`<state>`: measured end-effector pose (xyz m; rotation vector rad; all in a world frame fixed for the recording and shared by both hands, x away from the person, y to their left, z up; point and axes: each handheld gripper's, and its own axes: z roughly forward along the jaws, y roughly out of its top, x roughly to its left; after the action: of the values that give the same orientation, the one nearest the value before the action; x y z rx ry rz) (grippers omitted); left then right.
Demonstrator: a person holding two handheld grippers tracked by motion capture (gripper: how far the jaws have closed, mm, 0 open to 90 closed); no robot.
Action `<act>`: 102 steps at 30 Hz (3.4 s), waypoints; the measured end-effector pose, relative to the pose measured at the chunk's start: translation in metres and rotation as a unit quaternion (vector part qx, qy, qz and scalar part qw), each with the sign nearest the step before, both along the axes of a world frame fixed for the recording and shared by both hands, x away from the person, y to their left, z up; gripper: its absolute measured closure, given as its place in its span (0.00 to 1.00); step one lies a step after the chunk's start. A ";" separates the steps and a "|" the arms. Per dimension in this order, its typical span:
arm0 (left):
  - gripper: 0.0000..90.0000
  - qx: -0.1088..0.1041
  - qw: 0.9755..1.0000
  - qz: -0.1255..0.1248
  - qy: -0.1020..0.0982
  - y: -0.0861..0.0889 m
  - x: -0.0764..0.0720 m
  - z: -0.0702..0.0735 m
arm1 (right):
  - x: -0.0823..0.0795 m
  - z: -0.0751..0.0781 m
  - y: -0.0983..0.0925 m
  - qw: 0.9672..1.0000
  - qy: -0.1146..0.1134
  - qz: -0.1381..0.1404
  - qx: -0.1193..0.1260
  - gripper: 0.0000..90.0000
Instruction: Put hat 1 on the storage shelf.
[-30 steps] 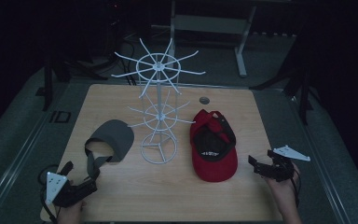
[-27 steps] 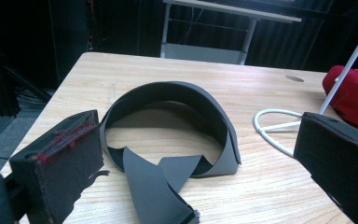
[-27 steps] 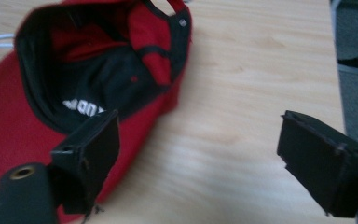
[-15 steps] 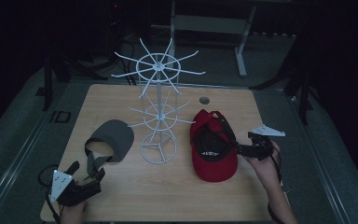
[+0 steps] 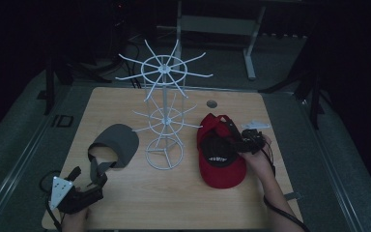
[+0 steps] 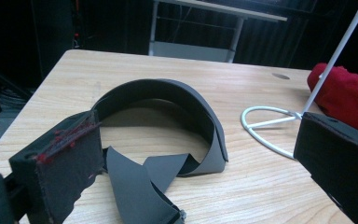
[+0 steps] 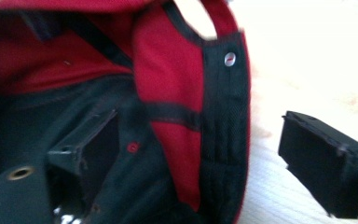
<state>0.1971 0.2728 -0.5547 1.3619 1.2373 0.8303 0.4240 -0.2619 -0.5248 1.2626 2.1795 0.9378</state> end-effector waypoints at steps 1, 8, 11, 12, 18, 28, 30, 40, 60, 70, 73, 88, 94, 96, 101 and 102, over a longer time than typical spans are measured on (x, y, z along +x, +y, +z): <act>0.02 0.000 1.000 0.000 0.001 0.000 0.000 0.000 | 0.001 -0.003 0.001 1.000 0.002 0.002 -0.004 0.13; 0.02 0.001 1.000 -0.002 0.001 -0.001 0.001 0.000 | 0.013 -0.016 0.008 1.000 0.018 0.003 -0.015 0.15; 0.02 0.000 1.000 -0.001 0.002 0.000 0.001 -0.001 | 0.017 -0.021 0.016 0.999 0.017 0.012 -0.049 0.20; 0.02 0.000 1.000 -0.001 0.004 0.000 0.001 -0.001 | 0.018 -0.021 0.016 0.998 0.018 0.014 -0.051 0.24; 0.02 0.001 1.000 0.000 0.004 0.000 0.001 -0.001 | 0.019 -0.022 0.019 0.998 0.019 0.025 -0.056 0.54; 0.02 -0.001 1.000 0.002 0.003 0.000 0.001 -0.001 | 0.015 -0.019 0.026 0.996 0.027 0.043 -0.072 0.93; 0.02 0.002 1.000 0.004 0.004 0.000 0.001 -0.001 | 0.013 -0.018 0.026 0.997 0.030 0.037 -0.065 0.94; 0.02 0.006 1.000 0.005 0.002 -0.001 0.000 0.000 | -0.002 0.006 0.017 1.000 -0.010 0.012 -0.022 0.95; 0.02 0.020 1.000 0.007 0.018 -0.003 0.000 0.003 | -0.047 0.077 -0.002 0.993 -0.097 -0.007 0.066 0.95; 0.02 0.027 0.998 -0.045 0.035 -0.012 -0.001 0.012 | -0.073 0.102 -0.013 0.988 -0.119 0.000 0.100 0.95; 0.02 0.025 0.997 -0.071 0.030 -0.020 -0.001 0.021 | -0.085 0.109 -0.018 0.986 -0.125 0.001 0.111 0.95; 0.04 0.025 0.982 -0.187 -0.004 -0.063 -0.006 0.078 | -0.124 0.131 -0.031 0.979 -0.136 0.005 0.151 0.95; 0.04 0.030 0.975 -0.219 -0.017 -0.080 -0.003 0.103 | -0.138 0.139 -0.032 0.975 -0.147 0.015 0.169 0.95; 0.05 0.029 0.972 -0.231 -0.024 -0.087 -0.002 0.112 | -0.144 0.143 -0.031 0.973 -0.154 0.021 0.170 0.95; 0.05 0.032 0.966 -0.252 -0.035 -0.102 0.003 0.128 | -0.158 0.155 -0.027 0.969 -0.167 0.038 0.180 0.95; 0.05 0.030 0.966 -0.256 -0.036 -0.105 0.004 0.131 | -0.161 0.157 -0.026 0.968 -0.170 0.039 0.181 0.95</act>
<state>0.2012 0.1679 -0.4237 1.5903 0.7520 0.5466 0.2633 -0.2880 -0.3682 1.0734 1.8524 1.5164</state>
